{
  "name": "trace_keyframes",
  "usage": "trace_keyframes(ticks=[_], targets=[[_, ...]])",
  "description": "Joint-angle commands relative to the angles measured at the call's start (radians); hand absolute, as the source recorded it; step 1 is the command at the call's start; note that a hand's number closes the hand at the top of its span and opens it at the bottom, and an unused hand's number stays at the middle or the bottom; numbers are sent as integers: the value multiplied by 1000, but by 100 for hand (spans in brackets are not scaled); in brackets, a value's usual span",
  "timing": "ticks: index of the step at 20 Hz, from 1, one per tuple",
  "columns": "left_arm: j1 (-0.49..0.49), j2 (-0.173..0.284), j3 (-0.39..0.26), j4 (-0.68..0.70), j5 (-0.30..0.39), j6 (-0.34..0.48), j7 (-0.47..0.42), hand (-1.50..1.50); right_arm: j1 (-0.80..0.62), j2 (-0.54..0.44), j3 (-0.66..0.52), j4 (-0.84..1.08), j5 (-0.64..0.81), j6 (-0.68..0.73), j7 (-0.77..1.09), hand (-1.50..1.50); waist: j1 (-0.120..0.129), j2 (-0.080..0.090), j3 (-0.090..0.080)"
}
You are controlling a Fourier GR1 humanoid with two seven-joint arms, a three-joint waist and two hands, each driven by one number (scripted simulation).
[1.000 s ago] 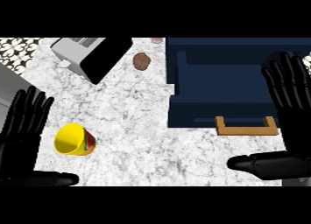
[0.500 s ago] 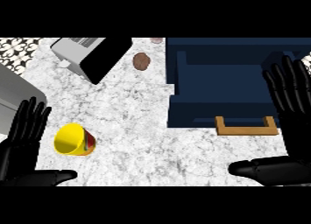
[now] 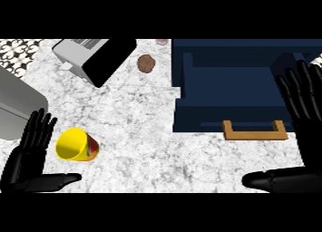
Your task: Pick up the cup, place it into the drawer and close the drawer
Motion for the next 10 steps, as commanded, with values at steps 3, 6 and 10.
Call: trace_keyframes(ticks=[3,6,10], targets=[[-43,8,10,162,-30,-16,-104,-150,-16,-1,-8,41,-7,18,-32,-150,1,0,0],[-5,43,52,239,-17,-65,-179,-150,-65,-1,-11,12,-17,-18,51,-150,2,0,0],[-89,21,30,258,-30,-11,-147,-150,-8,-22,-51,71,-36,51,-66,-150,1,0,0]])
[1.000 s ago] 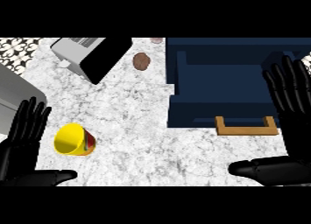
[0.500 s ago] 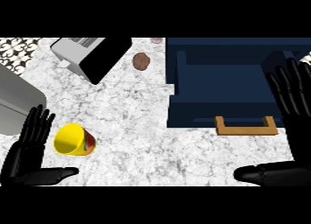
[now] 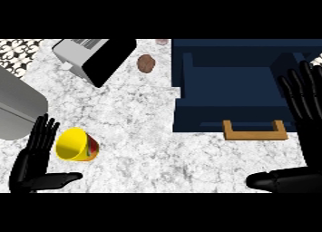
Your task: Pick up the cup, place it into the drawer and close the drawer
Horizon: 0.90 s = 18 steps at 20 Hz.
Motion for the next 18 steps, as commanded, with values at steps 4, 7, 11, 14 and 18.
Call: trace_keyframes(ticks=[4,7,11,14,18], targets=[[-138,34,42,267,-10,2,-126,-150,6,39,51,46,70,-19,-57,-150,-2,1,0],[-50,26,25,162,-3,15,-83,-150,68,29,62,-72,53,-15,22,-150,0,-1,0],[-94,53,38,313,-18,-6,-209,-150,-84,-10,16,-29,9,-29,118,-150,1,0,0],[-178,37,23,431,-46,42,-239,-150,19,13,27,-81,14,-19,69,-150,-2,0,0],[-233,70,26,563,-45,1,-306,-150,-29,-25,-36,-8,-40,23,46,-150,-2,1,0]])
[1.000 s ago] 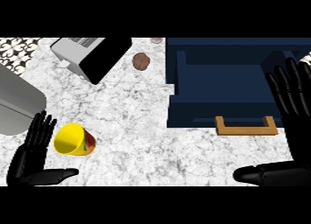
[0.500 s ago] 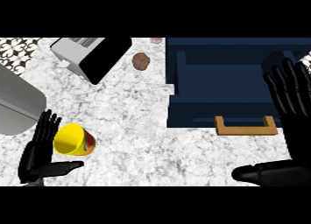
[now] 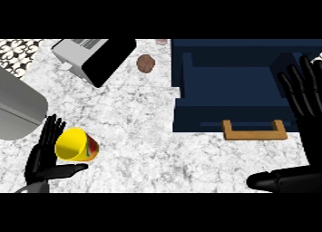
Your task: Pick up the cup, place it into the drawer and close the drawer
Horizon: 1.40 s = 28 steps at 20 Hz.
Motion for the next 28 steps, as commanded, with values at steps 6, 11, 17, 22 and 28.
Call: trace_keyframes(ticks=[6,11,17,22,28], targets=[[-4,-35,-45,62,-18,10,-100,-150,-66,-31,-39,23,-37,5,54,-150,3,0,0],[-168,39,11,346,-3,-49,-191,-150,18,17,30,-37,27,-16,18,-150,-5,2,0],[-115,22,-6,231,59,-112,-101,-150,-39,13,17,-30,10,-32,54,-150,-1,0,0],[-166,-6,-19,321,54,-140,-148,-150,-20,-24,-23,-19,-43,17,54,-150,-4,1,-1],[-200,0,-20,355,82,-253,-171,150,20,-21,-33,34,-39,50,-40,-150,-7,3,-1]])
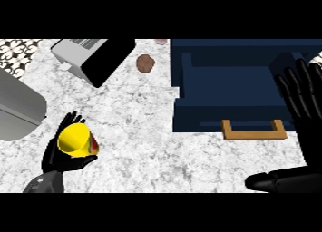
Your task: Pick up the cup, place it into the drawer and close the drawer
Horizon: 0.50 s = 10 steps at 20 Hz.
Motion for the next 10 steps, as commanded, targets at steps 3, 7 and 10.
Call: trace_keyframes(ticks=[3,7,10], targets=[[-9,21,-7,68,9,-171,-119,150,9,2,2,-27,-10,-3,19,-150,-7,2,-1],[26,-20,-37,-11,-15,-103,-208,150,-73,-13,-26,60,11,-15,0,-150,6,1,-1],[-33,11,-3,-1,10,-53,-184,150,34,16,30,-73,23,-26,44,-150,-6,-1,-1]])
